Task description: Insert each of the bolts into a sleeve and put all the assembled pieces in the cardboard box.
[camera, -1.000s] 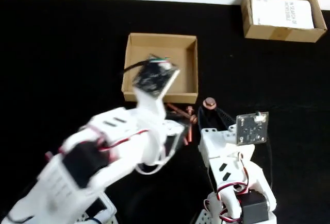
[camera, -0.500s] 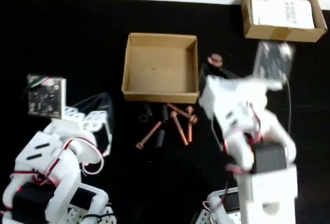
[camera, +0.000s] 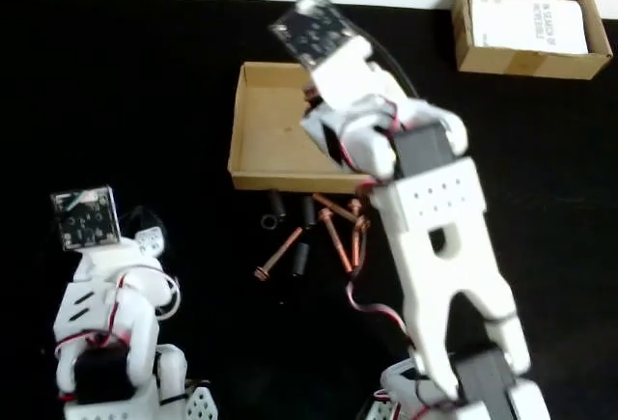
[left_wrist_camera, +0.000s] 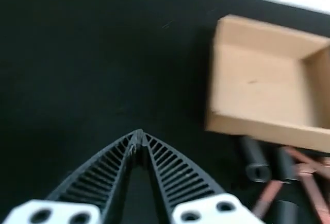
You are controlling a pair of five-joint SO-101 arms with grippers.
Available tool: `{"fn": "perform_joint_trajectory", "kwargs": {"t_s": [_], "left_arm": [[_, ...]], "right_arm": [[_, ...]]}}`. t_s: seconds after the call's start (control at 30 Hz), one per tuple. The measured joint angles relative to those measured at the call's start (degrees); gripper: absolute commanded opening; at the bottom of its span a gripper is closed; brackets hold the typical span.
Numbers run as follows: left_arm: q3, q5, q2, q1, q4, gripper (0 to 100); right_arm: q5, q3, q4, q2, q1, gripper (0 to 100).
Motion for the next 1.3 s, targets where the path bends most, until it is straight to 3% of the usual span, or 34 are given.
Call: {"fn": "perform_joint_trajectory", "kwargs": {"t_s": [0.33,0.63,0.8,0.93,1.1,1.3], "left_arm": [[16.18,-0.35,0.00,-3.78,-9.41,1],[16.53,-0.35,0.00,-5.80,-8.44,1],[16.53,-0.35,0.00,-5.80,-7.21,1],[16.53,-0.62,0.00,-5.80,-7.12,1],[16.53,-0.70,0.00,-5.80,-7.12,1],[16.53,-0.70,0.00,-5.80,-7.03,1]], "right_arm": [[10.99,-12.04,-5.63,23.12,0.00,0.8],[16.26,-12.40,-9.49,39.65,0.00,0.8],[16.26,-12.48,-9.32,41.49,0.00,2.4],[16.35,-12.48,-4.84,41.67,-0.97,11.0],[16.18,-13.45,1.58,41.49,-3.16,12.2],[6.42,-17.05,9.85,40.62,-5.63,12.2]]}}
